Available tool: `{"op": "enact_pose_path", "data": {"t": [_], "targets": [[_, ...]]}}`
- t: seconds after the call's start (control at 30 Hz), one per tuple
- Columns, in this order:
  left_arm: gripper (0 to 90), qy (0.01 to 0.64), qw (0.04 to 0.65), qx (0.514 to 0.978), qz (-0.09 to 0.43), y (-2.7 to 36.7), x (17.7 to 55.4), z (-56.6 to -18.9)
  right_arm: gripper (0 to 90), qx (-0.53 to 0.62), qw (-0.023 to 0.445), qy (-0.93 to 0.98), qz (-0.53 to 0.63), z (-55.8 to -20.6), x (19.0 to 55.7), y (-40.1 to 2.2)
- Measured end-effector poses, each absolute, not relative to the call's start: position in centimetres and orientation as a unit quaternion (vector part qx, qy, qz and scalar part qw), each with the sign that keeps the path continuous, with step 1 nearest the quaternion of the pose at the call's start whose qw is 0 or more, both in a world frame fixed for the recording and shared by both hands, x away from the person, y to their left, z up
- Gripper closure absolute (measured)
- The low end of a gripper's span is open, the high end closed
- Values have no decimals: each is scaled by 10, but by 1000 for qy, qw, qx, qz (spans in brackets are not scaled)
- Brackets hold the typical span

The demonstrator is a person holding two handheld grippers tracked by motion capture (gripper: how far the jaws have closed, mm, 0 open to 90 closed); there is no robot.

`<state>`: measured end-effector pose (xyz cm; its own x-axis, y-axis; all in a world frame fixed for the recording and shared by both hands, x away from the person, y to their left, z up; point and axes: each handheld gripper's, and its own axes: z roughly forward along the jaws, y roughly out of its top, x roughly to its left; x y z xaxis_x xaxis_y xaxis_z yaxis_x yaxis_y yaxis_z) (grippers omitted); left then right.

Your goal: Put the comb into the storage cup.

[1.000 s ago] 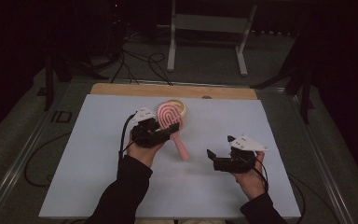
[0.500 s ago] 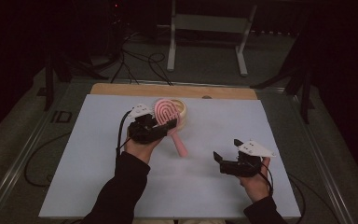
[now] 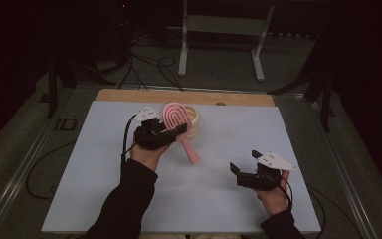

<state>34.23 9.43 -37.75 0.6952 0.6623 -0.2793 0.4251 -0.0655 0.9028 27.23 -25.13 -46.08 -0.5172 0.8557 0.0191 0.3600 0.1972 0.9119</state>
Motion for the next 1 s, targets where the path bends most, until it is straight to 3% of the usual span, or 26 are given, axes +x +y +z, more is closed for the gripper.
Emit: {"op": "enact_pose_path", "data": {"t": [1.0], "targets": [[638, 371, 580, 717, 110, 104, 356, -356, 86, 423, 257, 730, 471, -466, 271, -255]]}}
